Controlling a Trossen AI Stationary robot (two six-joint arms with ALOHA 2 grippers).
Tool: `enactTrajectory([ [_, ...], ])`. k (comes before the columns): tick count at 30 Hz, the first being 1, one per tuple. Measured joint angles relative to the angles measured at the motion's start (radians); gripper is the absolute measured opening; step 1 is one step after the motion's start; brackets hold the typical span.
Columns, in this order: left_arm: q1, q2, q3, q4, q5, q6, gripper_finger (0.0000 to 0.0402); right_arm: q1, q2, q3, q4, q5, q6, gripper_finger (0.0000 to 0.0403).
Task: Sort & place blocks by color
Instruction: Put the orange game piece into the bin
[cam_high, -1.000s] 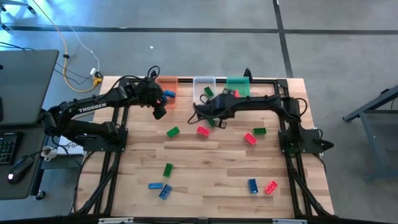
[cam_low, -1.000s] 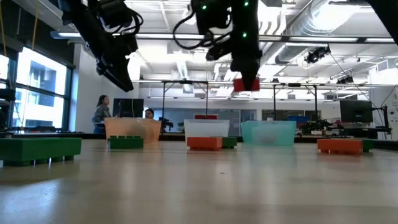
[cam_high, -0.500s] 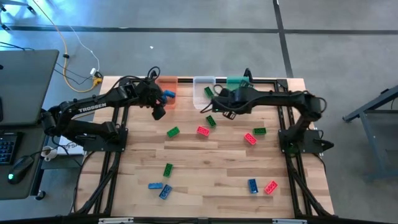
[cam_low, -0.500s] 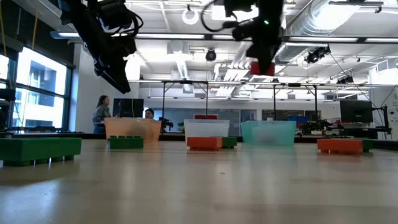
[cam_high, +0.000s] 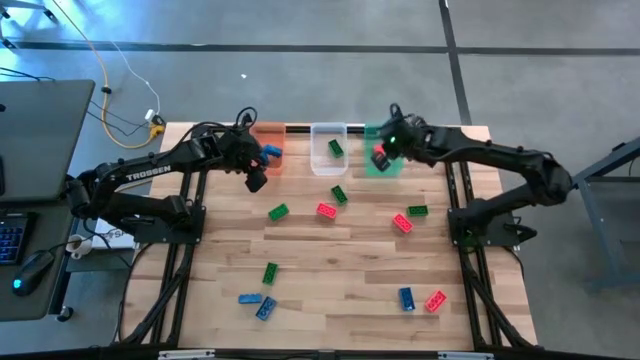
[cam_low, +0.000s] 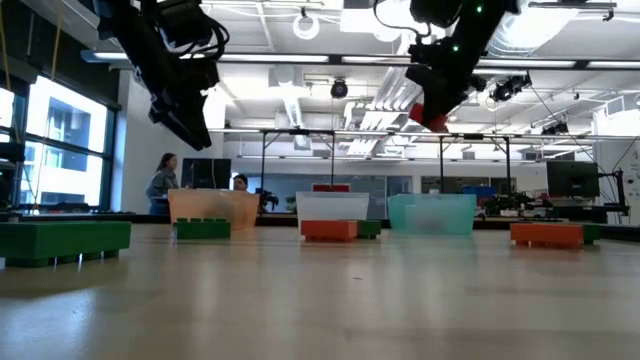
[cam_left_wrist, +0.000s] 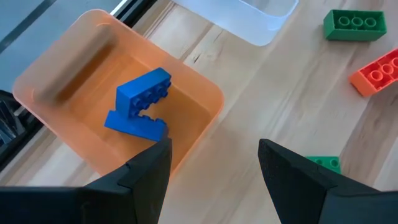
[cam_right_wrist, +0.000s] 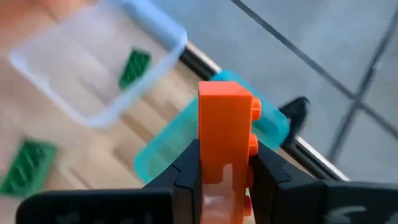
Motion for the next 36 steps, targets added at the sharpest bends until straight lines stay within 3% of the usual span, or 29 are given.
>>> enactTrajectory([
  [7,-0.04,0.0,0.0,0.0,0.01,-0.022,0.0227,-0.196,0.026,-0.08,0.229,-0.184,-0.013,0.0064],
  [14,-0.101,0.0,0.0,0.001,0.009,-0.054,0.0227,-0.324,0.128,-0.096,0.281,-0.311,0.031,0.0064],
  [25,-0.213,0.0,0.0,0.001,0.006,-0.136,0.0227,-0.348,0.31,-0.097,0.274,-0.304,0.03,0.0065],
  [36,-0.351,0.0,0.0,-0.01,0.006,-0.187,0.0227,-0.345,0.333,-0.097,0.278,-0.275,0.03,0.0109],
])
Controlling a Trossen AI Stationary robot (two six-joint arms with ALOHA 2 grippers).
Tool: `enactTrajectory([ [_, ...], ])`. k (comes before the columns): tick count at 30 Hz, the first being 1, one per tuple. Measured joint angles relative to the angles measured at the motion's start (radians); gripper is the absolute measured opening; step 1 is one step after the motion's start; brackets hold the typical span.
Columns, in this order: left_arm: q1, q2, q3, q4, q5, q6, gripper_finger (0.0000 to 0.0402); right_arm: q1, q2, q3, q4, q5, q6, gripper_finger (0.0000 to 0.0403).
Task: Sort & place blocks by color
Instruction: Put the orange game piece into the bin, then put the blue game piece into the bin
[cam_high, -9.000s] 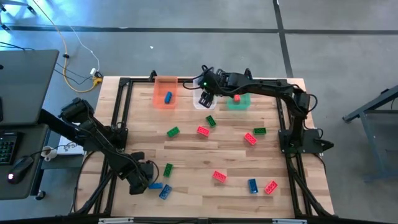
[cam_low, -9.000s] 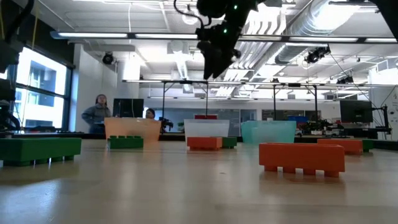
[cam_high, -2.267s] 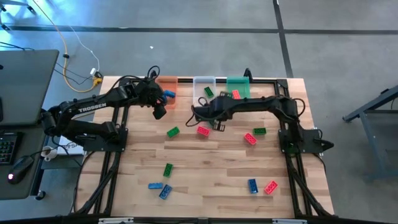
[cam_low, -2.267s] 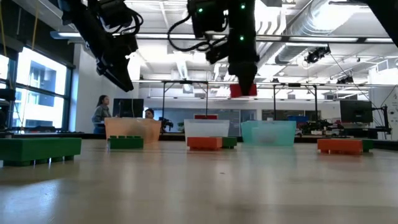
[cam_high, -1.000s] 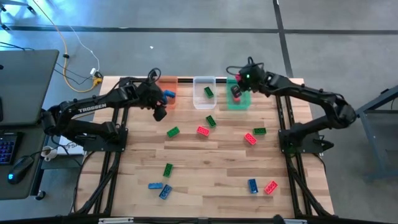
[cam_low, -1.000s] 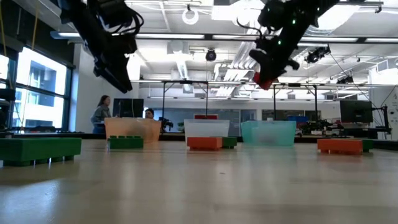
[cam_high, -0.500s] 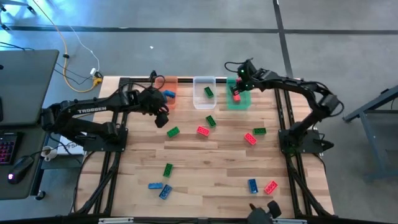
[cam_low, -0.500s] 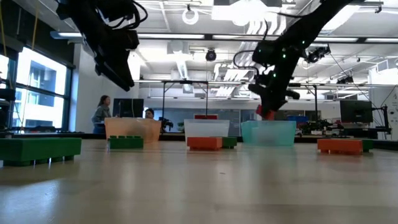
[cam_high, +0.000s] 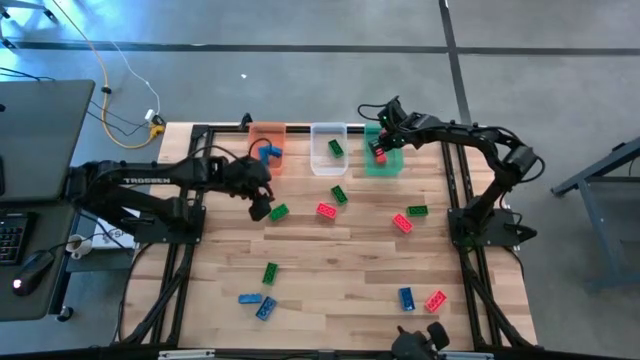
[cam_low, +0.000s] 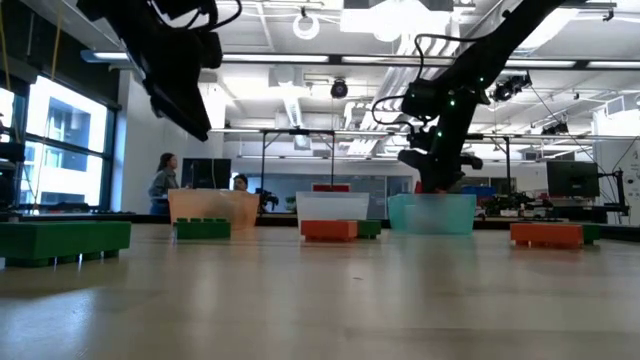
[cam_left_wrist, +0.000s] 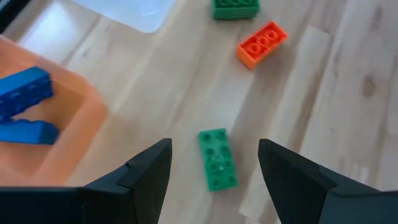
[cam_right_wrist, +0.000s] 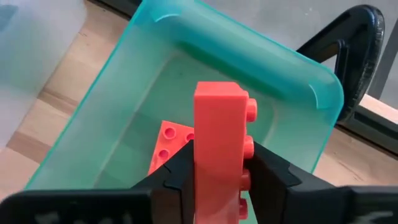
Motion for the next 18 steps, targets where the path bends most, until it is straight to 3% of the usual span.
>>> enactTrajectory([
  [11,-0.18,0.0,0.0,-0.086,0.011,-0.073,0.0227,0.001,0.0,0.01,-0.019,-0.019,-0.049,0.0178],
  [18,-0.316,0.0,0.0,-0.095,0.11,-0.114,0.0227,0.041,-0.001,0.152,-0.152,-0.076,-0.052,0.0194],
])
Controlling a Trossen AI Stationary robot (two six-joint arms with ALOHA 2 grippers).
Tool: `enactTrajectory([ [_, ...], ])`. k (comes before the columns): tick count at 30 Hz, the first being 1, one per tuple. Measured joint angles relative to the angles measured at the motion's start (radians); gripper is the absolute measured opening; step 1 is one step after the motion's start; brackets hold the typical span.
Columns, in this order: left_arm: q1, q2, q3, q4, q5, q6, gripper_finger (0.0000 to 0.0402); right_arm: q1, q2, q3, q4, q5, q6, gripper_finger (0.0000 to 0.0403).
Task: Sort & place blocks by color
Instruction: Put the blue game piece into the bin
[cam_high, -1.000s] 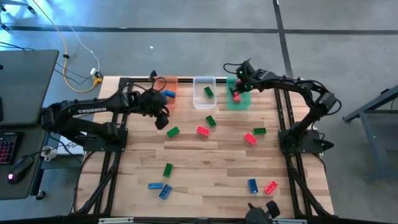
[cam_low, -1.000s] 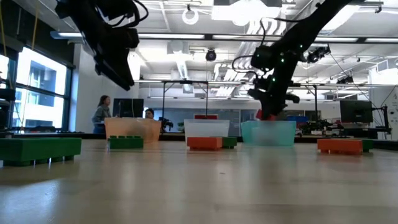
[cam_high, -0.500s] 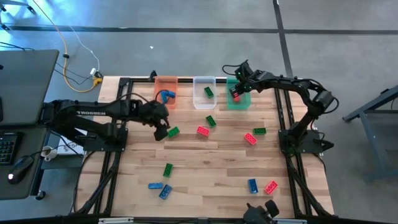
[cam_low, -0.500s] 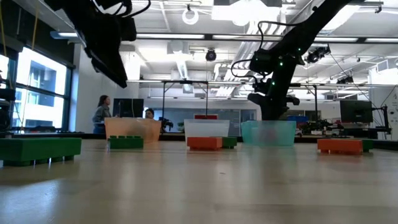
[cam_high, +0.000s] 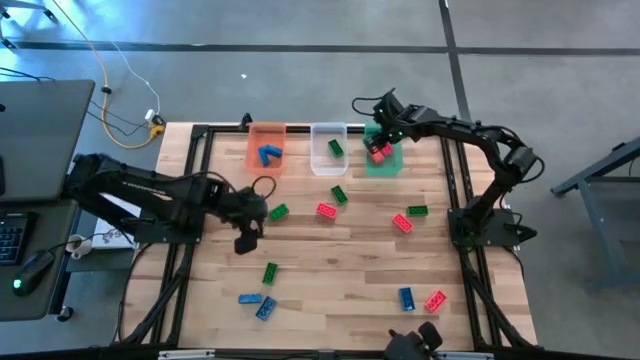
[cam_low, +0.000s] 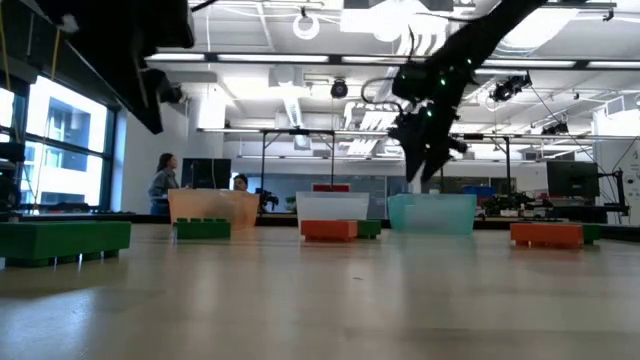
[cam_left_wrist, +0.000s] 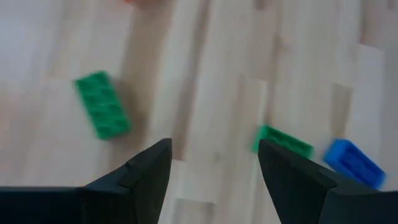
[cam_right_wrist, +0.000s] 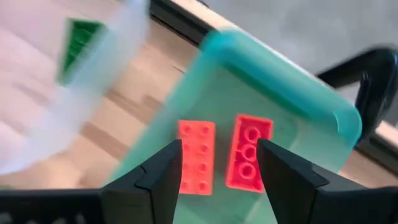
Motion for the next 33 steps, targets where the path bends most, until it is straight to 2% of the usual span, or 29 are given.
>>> enactTrajectory([
  [12,-0.27,0.0,0.0,0.003,-0.008,-0.258,0.0227,0.117,-0.001,0.187,-0.085,0.181,-0.094,0.0195],
  [17,-0.388,0.0,0.0,0.008,-0.079,-0.41,0.0227,0.117,-0.001,0.206,-0.087,0.183,-0.097,0.0195],
  [24,-0.535,0.026,0.0,0.014,-0.193,-0.515,0.0227,0.107,-0.001,0.206,-0.085,0.185,-0.095,0.0195],
  [33,-0.653,0.197,0.0,0.166,-0.219,-0.577,0.0227,0.108,-0.001,0.206,-0.083,0.185,-0.087,0.0195],
])
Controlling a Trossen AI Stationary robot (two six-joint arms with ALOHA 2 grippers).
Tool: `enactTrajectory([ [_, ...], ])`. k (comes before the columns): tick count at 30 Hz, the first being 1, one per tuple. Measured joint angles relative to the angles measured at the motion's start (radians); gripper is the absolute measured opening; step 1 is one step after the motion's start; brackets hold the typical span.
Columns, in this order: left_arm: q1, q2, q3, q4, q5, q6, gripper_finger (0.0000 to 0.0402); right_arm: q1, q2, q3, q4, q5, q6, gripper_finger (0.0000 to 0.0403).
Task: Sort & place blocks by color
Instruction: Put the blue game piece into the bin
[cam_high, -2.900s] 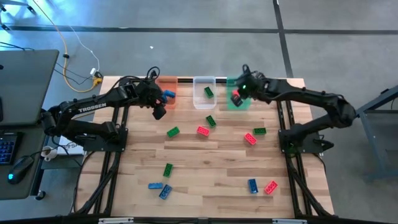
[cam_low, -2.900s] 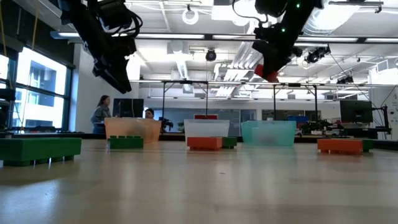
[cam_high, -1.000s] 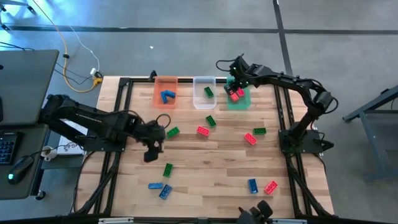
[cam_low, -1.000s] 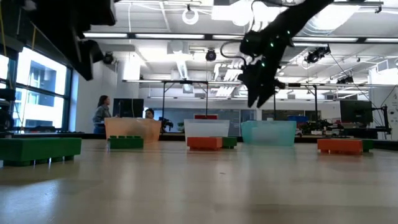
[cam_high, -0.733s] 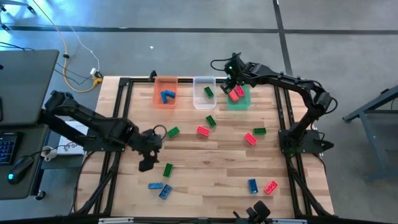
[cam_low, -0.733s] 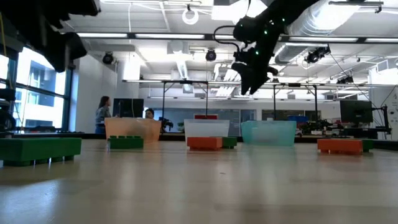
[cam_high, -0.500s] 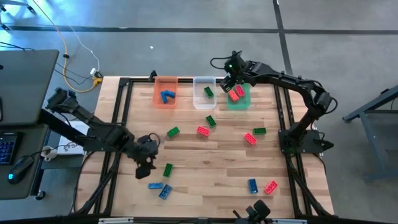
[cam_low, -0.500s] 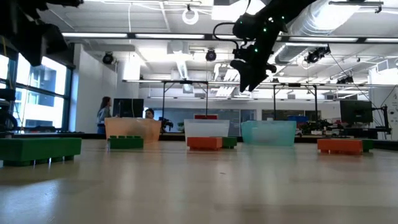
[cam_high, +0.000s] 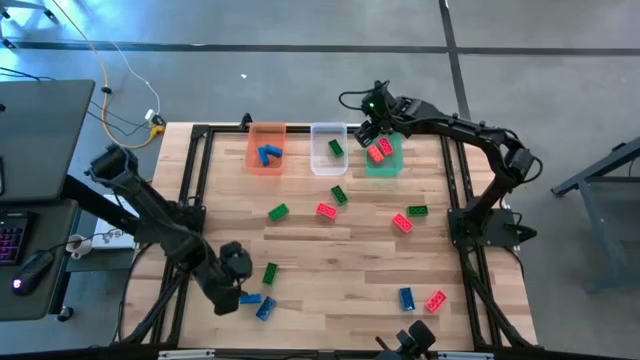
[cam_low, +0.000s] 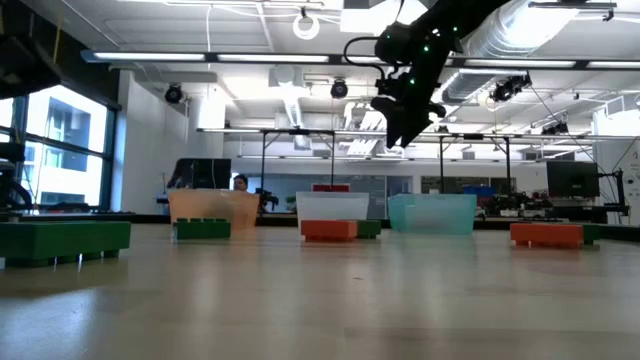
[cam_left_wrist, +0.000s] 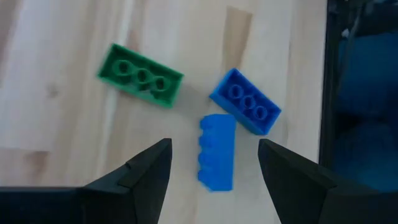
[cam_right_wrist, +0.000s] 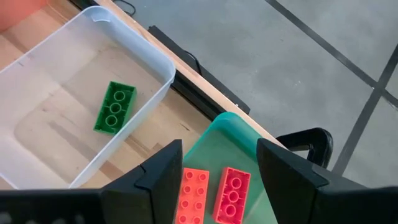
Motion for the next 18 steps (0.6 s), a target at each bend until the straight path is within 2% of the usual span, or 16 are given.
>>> enactTrajectory([
  [7,-0.026,0.121,0.0,0.036,0.01,-0.082,0.0227,0.0,0.0,0.0,0.003,-0.006,0.002,0.0195],
  [18,-0.039,0.253,0.0,0.116,0.064,-0.1,0.0227,0.0,0.0,-0.001,0.008,-0.009,0.002,0.0195],
])
